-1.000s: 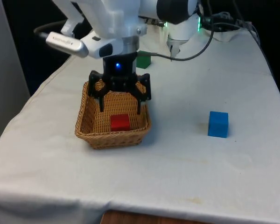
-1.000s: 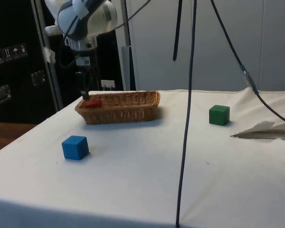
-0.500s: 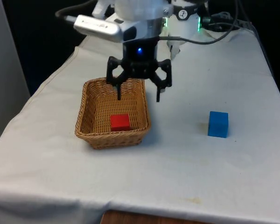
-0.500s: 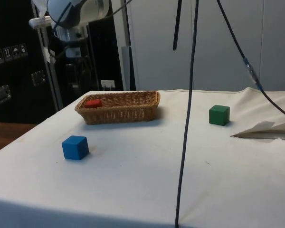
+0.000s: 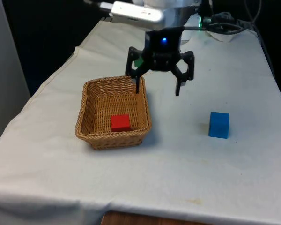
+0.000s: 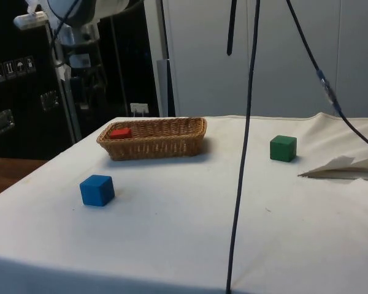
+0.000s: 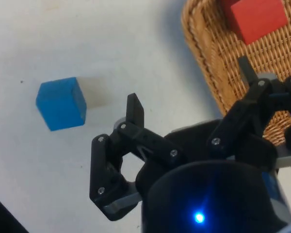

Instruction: Pick up exactly two blocks and place them into the basket.

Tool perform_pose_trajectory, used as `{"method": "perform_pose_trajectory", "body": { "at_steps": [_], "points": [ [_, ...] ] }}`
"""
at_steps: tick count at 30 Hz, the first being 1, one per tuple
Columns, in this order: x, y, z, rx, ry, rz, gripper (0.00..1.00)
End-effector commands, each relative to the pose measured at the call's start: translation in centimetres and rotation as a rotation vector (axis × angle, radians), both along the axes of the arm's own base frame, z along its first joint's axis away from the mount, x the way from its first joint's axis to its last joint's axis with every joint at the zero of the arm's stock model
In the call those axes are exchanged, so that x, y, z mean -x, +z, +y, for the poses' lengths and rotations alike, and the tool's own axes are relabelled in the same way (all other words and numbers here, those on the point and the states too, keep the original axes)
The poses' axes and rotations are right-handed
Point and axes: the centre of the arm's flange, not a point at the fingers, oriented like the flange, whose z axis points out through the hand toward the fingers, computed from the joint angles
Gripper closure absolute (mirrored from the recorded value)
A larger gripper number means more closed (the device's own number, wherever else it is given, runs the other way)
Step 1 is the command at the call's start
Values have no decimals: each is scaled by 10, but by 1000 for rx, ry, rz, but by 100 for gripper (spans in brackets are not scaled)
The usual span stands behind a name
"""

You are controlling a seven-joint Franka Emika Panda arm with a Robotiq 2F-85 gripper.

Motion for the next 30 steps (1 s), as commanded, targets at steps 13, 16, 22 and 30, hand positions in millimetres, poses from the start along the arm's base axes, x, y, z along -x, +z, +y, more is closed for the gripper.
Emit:
{"method": "perform_pose_trajectory", "body": {
  "at_steps": [13, 16, 22, 30],
  "points": [
    [6, 5, 56, 9, 7, 16, 0],
    [7, 2, 64, -3, 7, 23, 0],
    [11, -9, 80, -30, 9, 41, 0],
    [21, -26, 100, -53, 7, 57, 0]
  ]
}}
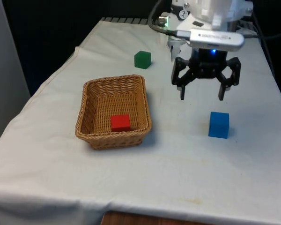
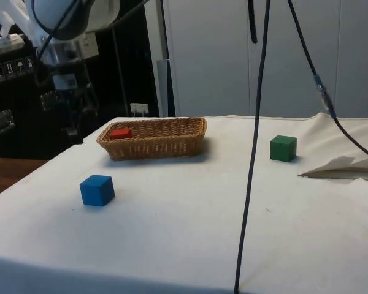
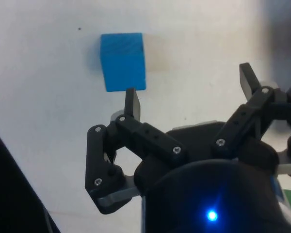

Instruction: Pick up exactly two blocks and place them into the basket.

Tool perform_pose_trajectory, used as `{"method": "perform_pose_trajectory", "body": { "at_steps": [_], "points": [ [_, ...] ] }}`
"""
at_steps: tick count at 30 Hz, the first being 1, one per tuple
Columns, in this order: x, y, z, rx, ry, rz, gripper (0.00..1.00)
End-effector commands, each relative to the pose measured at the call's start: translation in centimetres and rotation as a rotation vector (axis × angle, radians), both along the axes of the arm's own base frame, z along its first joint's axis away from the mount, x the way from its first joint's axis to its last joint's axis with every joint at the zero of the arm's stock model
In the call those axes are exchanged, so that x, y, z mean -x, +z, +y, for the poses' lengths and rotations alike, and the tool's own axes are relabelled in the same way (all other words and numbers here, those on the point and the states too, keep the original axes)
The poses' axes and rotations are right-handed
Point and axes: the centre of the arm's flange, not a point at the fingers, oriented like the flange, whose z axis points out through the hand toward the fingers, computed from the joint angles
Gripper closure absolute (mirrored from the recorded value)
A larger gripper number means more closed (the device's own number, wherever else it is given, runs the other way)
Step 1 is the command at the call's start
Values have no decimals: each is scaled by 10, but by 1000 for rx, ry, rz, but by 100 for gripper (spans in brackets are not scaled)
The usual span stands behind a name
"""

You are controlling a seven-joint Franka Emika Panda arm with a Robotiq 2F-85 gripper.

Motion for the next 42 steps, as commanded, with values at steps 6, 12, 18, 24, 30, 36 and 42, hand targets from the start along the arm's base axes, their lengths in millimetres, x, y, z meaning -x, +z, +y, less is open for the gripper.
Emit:
{"method": "perform_pose_trajectory", "body": {
  "at_steps": [6, 12, 18, 24, 30, 36, 42],
  "points": [
    [11, -11, 15, -24, -25, -13, 0],
    [16, -13, 22, -38, -41, -20, 0],
    [23, -16, 30, -58, -62, -24, 0],
    [34, -25, 37, -79, -88, -29, 0],
    [43, -38, 45, -98, -106, -34, 0],
    [49, -56, 52, -122, -130, -39, 0],
    [50, -68, 56, -143, -145, -43, 0]
  ]
}}
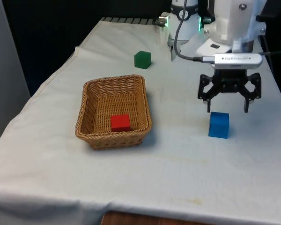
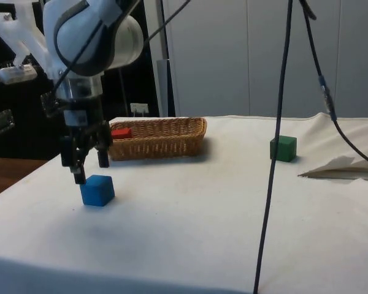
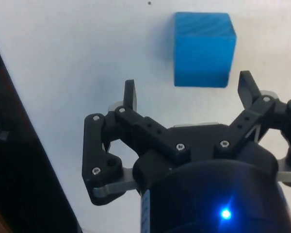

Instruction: Pick up exactly two blocks and place them into the basket.

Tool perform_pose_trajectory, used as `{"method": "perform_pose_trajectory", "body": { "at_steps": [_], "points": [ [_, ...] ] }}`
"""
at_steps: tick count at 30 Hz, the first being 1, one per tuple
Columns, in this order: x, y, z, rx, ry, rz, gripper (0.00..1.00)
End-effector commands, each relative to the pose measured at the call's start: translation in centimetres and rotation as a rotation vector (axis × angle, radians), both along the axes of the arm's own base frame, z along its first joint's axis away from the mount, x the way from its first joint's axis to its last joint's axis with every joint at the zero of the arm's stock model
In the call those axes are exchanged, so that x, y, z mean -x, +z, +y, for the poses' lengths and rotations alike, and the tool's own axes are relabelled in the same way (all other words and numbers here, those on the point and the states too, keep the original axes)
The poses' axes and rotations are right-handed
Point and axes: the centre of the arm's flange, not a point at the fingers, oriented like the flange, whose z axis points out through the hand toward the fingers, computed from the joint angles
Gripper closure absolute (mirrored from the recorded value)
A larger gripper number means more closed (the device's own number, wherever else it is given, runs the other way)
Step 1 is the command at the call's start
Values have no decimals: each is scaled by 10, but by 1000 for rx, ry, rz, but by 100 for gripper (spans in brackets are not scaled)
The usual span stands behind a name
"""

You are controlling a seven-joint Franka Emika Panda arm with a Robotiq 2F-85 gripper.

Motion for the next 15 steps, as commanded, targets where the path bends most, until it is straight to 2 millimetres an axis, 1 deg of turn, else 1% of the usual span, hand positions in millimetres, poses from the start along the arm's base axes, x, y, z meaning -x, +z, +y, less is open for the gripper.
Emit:
{"method": "perform_pose_trajectory", "body": {
  "at_steps": [1, 4, 5, 8, 13, 15],
  "points": [
    [-1, -6, 3, -21, -8, -6, 0],
    [-2, -10, 5, -16, -10, -7, 0],
    [-4, -16, 9, -33, -14, -12, 0],
    [-7, -23, 11, -31, -12, -13, 0],
    [-8, -30, 13, -18, 2, -8, 0],
    [-8, -30, 12, -17, 4, -8, 0]
  ]
}}
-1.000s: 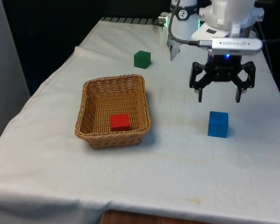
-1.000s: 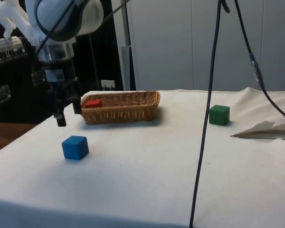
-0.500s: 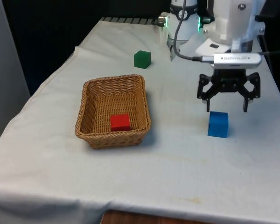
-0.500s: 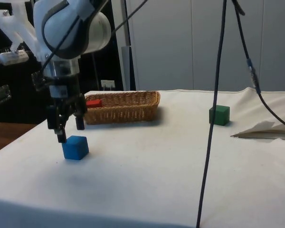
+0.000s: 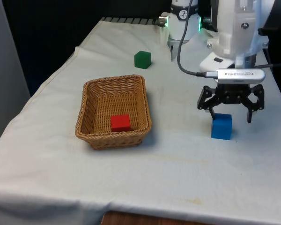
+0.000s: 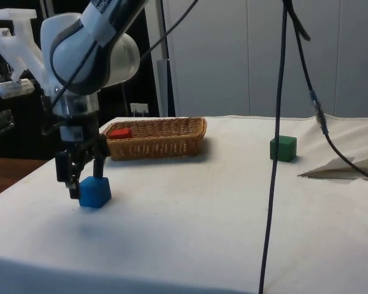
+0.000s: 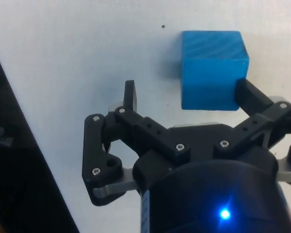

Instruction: Pick up exactly two blocks and place them into the basket.

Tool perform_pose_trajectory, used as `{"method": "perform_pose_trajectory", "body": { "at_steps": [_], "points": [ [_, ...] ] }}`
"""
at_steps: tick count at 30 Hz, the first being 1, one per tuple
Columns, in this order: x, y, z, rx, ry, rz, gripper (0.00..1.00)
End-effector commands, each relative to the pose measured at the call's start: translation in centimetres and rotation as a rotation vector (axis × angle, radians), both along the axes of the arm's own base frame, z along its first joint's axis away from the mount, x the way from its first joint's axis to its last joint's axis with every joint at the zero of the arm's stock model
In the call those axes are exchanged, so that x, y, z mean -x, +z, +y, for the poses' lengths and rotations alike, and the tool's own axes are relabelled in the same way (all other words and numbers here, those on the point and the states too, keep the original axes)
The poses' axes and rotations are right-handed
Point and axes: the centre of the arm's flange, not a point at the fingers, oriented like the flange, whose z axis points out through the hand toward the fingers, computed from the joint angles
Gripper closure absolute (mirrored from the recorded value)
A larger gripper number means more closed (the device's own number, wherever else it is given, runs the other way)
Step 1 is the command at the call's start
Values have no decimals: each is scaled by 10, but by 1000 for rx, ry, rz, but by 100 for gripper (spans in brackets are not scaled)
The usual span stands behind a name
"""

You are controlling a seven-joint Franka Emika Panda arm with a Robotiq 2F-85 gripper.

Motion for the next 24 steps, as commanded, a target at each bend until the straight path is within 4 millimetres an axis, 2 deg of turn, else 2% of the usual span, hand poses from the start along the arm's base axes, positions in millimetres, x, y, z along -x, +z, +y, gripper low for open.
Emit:
{"method": "perform_pose_trajectory", "body": {
  "at_steps": [1, 7, 12, 15, 24],
  "points": [
    [0, 0, 1, -2, 6, -1, 0],
    [0, 7, 2, 3, 17, -2, 0],
    [6, 31, 8, 1, 20, 1, 0],
    [7, 37, 8, -1, 23, 4, 0],
    [-3, 31, 1, 0, 38, 7, 0]
  ]
}}
